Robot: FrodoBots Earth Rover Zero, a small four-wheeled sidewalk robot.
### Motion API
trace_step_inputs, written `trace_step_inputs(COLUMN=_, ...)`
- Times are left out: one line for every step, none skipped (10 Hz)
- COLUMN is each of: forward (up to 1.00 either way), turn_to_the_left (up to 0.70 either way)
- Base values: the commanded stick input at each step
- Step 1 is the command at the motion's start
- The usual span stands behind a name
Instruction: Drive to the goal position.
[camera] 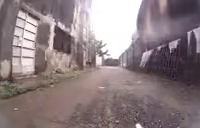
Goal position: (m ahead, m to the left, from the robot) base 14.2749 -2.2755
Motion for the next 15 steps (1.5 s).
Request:
trace_step_inputs(forward=0.70, turn_to_the_left=0.00)
trace_step_inputs(forward=0.70, turn_to_the_left=0.00)
trace_step_inputs(forward=0.70, turn_to_the_left=0.00)
trace_step_inputs(forward=0.70, turn_to_the_left=0.00)
trace_step_inputs(forward=0.70, turn_to_the_left=0.00)
trace_step_inputs(forward=0.70, turn_to_the_left=0.00)
trace_step_inputs(forward=0.70, turn_to_the_left=0.00)
trace_step_inputs(forward=0.70, turn_to_the_left=0.00)
trace_step_inputs(forward=0.70, turn_to_the_left=0.00)
trace_step_inputs(forward=0.70, turn_to_the_left=0.00)
trace_step_inputs(forward=0.70, turn_to_the_left=0.00)
trace_step_inputs(forward=0.70, turn_to_the_left=0.00)
trace_step_inputs(forward=0.70, turn_to_the_left=-0.08)
trace_step_inputs(forward=0.70, turn_to_the_left=-0.20)
trace_step_inputs(forward=0.70, turn_to_the_left=-0.31)
